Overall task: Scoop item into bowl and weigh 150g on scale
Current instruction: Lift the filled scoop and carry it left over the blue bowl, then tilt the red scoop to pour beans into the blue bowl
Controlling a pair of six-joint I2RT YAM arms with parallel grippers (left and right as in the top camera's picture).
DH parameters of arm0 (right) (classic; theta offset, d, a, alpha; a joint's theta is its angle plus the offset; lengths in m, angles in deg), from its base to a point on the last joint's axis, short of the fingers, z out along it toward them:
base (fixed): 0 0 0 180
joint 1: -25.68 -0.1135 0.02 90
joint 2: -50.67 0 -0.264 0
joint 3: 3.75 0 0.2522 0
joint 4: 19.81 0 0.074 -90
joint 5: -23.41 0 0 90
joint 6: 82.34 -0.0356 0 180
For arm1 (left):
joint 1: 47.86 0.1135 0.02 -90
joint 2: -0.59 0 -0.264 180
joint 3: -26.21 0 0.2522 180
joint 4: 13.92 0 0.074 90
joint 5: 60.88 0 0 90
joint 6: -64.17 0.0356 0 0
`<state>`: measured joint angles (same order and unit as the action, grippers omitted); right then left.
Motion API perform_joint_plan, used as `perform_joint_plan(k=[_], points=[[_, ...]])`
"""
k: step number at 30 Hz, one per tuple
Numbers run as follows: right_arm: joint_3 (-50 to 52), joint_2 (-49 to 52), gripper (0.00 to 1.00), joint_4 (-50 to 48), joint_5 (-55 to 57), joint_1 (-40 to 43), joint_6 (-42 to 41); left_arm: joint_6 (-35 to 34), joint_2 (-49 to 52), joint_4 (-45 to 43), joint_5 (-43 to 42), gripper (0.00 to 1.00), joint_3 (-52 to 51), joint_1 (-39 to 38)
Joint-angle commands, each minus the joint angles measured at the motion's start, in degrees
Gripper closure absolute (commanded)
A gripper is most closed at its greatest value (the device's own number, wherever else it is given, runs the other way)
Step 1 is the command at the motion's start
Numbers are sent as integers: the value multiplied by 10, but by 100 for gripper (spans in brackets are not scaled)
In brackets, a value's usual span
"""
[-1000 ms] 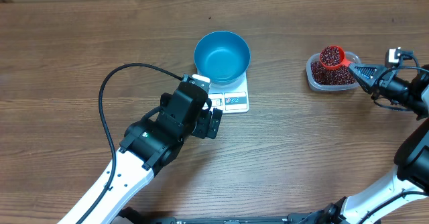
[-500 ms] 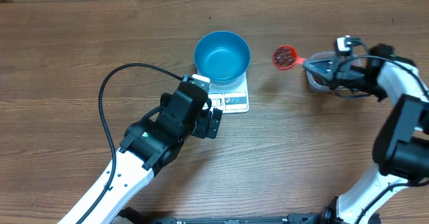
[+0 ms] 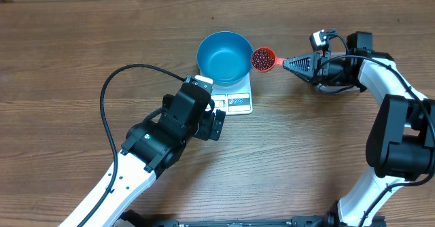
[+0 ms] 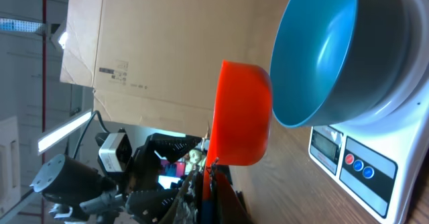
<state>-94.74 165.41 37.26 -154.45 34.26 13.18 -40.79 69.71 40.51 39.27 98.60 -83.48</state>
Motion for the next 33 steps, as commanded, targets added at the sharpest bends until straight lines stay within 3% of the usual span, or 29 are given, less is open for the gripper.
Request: perform_joint_plan(k=[1, 10, 15, 18, 27, 33], points=[[0, 3, 96, -36, -20, -3, -61, -9, 0, -2, 8, 0, -2, -2], [0, 3, 96, -150, 8, -7, -182, -9, 0, -2, 8, 0, -2, -2], [0, 3, 96, -290, 43, -43, -322, -9, 0, -2, 8, 0, -2, -2], [0, 3, 96, -347, 60, -72, -358, -9, 0, -2, 8, 0, -2, -2], [0, 3, 96, -393, 146, -124, -348, -9, 0, -2, 8, 0, -2, -2], [0, 3, 96, -411, 188, -141, -236, -9, 0, -2, 8, 0, -2, -2]])
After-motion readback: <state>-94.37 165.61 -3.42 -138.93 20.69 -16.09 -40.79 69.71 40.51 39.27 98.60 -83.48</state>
